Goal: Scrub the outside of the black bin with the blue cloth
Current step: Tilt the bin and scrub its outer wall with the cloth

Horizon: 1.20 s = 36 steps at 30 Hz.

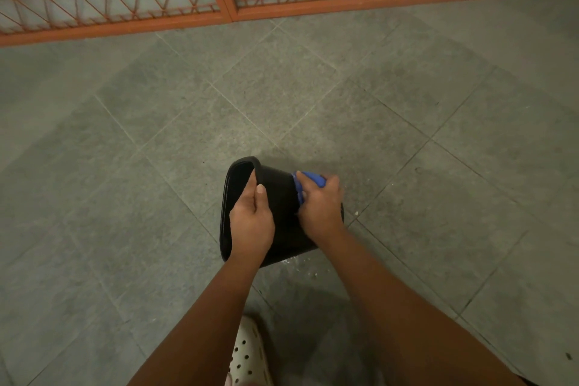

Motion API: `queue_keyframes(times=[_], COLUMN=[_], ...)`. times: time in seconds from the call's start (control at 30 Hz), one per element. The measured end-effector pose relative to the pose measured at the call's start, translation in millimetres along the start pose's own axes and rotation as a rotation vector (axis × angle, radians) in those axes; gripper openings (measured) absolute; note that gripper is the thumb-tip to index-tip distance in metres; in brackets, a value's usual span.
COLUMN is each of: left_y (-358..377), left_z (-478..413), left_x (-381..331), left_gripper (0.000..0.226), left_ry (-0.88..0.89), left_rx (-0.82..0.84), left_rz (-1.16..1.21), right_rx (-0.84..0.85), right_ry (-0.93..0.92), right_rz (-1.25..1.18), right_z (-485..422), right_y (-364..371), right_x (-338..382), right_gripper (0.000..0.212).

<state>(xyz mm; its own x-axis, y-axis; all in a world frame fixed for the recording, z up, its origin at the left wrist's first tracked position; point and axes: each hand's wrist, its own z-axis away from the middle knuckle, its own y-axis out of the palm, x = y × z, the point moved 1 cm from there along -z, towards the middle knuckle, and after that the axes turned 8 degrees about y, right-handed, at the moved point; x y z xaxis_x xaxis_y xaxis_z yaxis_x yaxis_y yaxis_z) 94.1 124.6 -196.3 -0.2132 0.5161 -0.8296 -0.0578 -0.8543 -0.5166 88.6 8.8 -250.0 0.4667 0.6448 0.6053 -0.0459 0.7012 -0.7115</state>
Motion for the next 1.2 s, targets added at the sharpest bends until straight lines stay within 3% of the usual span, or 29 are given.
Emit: queue_keyframes(times=[0.07, 0.17, 0.23, 0.33, 0.5, 0.57, 0.63, 0.7, 0.87, 0.93, 1.07, 1.2], left_y=[0.8, 3.0, 2.8, 1.4, 3.1, 5.6, 6.3, 6.4, 4.9, 5.2, 6.0, 4.6], left_z=[0.6, 0.7, 1.4, 1.3, 4.2, 6.1, 6.3, 6.0, 3.5, 0.8, -4.5, -3.3], left_x=[-1.1, -0.7, -1.3, 0.0, -2.3, -5.3, -7.6, -7.9, -6.9, -7.5, -6.6, -6.6], left_gripper=[0.041, 0.041, 0.040, 0.041, 0.041, 0.040, 0.040, 0.040, 0.039, 0.037, 0.033, 0.034], left_ry=[0.002, 0.003, 0.019, 0.001, -0.018, -0.007, 0.007, 0.019, -0.024, -0.076, -0.186, -0.216], left_rx=[0.020, 0.038, 0.040, -0.012, 0.001, 0.028, 0.035, 0.044, 0.047, 0.060, 0.055, 0.060], left_rz=[0.013, -0.007, -0.036, -0.019, 0.013, -0.011, -0.027, -0.030, 0.093, 0.175, 0.314, 0.367], right_rx=[-0.023, -0.170, -0.125, -0.008, -0.003, -0.091, -0.151, -0.065, 0.038, 0.033, -0.194, -0.187], right_ry=[0.077, -0.024, -0.106, -0.060, 0.114, 0.130, 0.025, -0.104, 0.082, 0.163, 0.197, 0.007], right_rz=[-0.004, 0.068, -0.066, -0.096, 0.048, 0.160, 0.057, -0.090, -0.177, -0.146, -0.323, -0.479], right_z=[1.6, 24.4, 22.0, 2.1, -9.0, 2.1, 14.3, 16.0, -10.4, -1.4, 42.7, 62.5], right_y=[4.0, 11.6, 8.7, -0.5, -0.5, 0.8, 1.4, 1.8, -7.3, -4.4, -2.0, 15.3], right_x=[-6.9, 2.3, 12.0, 13.1, -5.8, -2.6, 9.8, 17.4, 0.1, -11.6, -9.7, 14.2], right_gripper=[0.060, 0.032, 0.041, 0.058, 0.053, 0.041, 0.039, 0.054, 0.066, 0.062, 0.031, 0.029])
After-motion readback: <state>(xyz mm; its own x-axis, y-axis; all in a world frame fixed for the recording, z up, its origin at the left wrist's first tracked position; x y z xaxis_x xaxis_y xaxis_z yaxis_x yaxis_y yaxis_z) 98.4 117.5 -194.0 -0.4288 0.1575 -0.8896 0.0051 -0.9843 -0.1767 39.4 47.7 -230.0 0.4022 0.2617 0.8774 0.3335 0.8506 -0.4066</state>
